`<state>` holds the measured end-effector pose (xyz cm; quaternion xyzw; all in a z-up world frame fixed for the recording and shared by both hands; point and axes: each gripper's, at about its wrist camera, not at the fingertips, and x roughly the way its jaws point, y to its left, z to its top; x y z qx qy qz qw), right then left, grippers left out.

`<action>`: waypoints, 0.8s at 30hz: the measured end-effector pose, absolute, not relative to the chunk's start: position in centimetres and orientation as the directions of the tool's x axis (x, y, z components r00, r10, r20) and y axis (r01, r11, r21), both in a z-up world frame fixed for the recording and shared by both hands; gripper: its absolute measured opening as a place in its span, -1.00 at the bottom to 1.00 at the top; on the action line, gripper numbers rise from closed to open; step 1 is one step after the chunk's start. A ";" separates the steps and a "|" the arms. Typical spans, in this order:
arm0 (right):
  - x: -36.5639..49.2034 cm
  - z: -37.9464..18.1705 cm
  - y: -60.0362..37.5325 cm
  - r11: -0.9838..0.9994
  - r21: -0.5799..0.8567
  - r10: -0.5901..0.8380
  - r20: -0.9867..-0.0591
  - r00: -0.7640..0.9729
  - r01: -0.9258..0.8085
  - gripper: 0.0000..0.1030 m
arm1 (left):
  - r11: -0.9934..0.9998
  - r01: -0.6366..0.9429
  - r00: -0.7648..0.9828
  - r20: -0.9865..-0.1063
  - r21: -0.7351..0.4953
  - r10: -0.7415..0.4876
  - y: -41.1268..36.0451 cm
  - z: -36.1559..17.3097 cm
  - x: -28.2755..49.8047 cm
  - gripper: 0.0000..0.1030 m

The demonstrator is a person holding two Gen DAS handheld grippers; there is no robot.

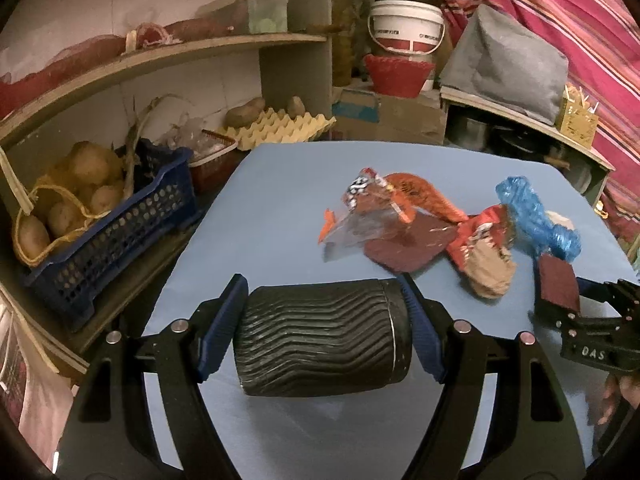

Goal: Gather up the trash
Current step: 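Carry the cup and pad to the blue basket and release both inside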

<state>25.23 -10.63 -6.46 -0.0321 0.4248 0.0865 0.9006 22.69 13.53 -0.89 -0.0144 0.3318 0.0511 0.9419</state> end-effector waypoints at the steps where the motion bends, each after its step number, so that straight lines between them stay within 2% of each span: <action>1: 25.0 -6.3 -11.0 0.982 0.018 0.134 -0.770 0.624 -0.187 0.49 | 0.995 -0.102 0.778 -0.622 0.006 0.084 13.2 -0.7 22.6 0.43; 24: 21.1 -4.0 -24.7 0.992 0.052 0.117 -0.735 0.668 -0.116 0.49 | 1.000 0.026 0.805 -0.593 -0.010 -0.027 1.0 1.7 23.1 0.43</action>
